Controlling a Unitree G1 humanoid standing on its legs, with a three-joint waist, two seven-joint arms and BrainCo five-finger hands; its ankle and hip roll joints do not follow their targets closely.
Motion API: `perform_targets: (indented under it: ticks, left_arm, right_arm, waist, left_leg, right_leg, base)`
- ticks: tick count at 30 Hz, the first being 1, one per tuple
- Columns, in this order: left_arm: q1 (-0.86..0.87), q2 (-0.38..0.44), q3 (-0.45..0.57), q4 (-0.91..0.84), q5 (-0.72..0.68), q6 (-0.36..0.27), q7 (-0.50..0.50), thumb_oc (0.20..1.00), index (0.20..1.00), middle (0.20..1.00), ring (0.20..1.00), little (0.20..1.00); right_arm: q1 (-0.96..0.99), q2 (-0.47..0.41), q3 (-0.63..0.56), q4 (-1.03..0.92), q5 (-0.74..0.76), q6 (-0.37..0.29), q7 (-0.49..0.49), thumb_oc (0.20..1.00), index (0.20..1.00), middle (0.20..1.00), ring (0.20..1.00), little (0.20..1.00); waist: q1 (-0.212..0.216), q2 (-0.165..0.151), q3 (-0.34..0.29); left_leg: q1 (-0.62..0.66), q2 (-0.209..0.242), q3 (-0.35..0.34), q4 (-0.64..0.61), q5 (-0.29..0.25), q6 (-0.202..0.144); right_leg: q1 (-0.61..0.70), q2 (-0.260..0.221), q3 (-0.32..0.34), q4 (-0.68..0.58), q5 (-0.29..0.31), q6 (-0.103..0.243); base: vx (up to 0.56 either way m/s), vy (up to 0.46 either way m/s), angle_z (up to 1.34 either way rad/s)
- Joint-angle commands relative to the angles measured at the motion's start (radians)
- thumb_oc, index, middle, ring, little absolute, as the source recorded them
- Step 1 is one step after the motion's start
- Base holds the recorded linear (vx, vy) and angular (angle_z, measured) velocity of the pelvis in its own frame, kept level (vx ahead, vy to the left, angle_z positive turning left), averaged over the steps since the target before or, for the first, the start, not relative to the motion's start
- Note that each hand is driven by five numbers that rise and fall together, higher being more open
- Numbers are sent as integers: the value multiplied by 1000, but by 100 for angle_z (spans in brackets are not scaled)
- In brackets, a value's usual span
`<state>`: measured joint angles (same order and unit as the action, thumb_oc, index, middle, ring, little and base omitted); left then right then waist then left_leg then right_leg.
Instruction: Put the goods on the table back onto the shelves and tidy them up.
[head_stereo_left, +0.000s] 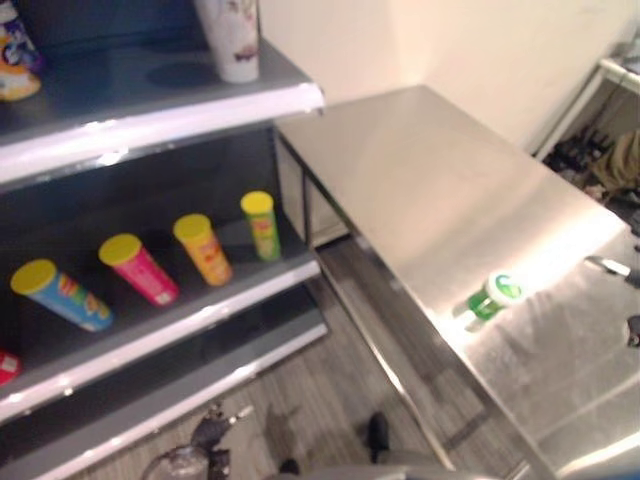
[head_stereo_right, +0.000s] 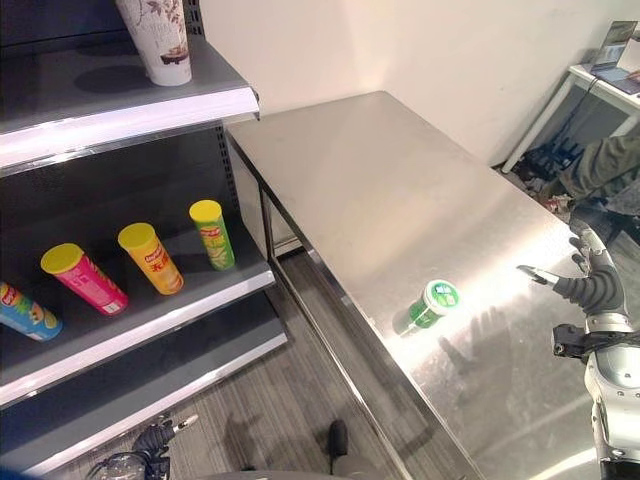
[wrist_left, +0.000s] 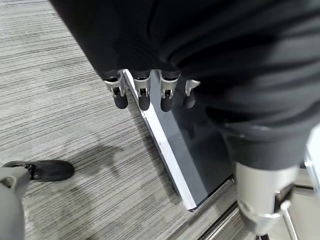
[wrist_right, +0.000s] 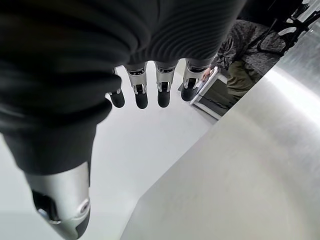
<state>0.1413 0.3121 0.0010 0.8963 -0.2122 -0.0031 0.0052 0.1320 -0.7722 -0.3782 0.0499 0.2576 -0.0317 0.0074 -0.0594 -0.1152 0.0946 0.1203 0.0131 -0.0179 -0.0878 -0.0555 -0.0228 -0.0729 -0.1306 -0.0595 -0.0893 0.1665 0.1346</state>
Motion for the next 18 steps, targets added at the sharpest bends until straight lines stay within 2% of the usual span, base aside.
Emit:
perform_targets:
  ticks: [1,3,7,18]
  left_arm:
    - [-14,51,14,33,52,-38,-17,1000,1000,1000,1000,1000]
    - [-10,50,14,58,72,-43,-37,1000,1000,1000,1000,1000]
    - [-2,45,14,68,84,-51,-54,1000,1000,1000,1000,1000]
    - [-11,36,0,75,103,-66,-58,1000,1000,1000,1000,1000]
  right_arm:
    - [22,-133,-37,-14,130,-33,109,1000,1000,1000,1000,1000]
    - [73,-195,-21,-13,184,-22,213,1000,1000,1000,1000,1000]
    - [143,-246,-33,-28,207,-12,293,1000,1000,1000,1000,1000]
    - [163,-303,30,-95,89,-29,337,1000,1000,1000,1000,1000]
  waist:
    - [17,-8,-22]
    - [14,-4,-23]
    - [8,-2,-25]
    - [-1,12,-21]
  left_leg:
    - [-34,23,59,2,-20,-39]
    - [-27,26,63,1,-19,-41]
    - [-21,26,68,1,-21,-44]
    - [-13,25,84,1,-26,-43]
  right_leg:
    - [9,-61,-13,53,-47,82]
    - [12,-61,-12,61,-59,80]
    - [15,-65,-11,64,-65,81]
    - [15,-73,-4,63,-71,83]
  base:
    - [17,-22,7]
    - [-2,17,10]
    - [0,0,0]
    - [-2,1,-1]
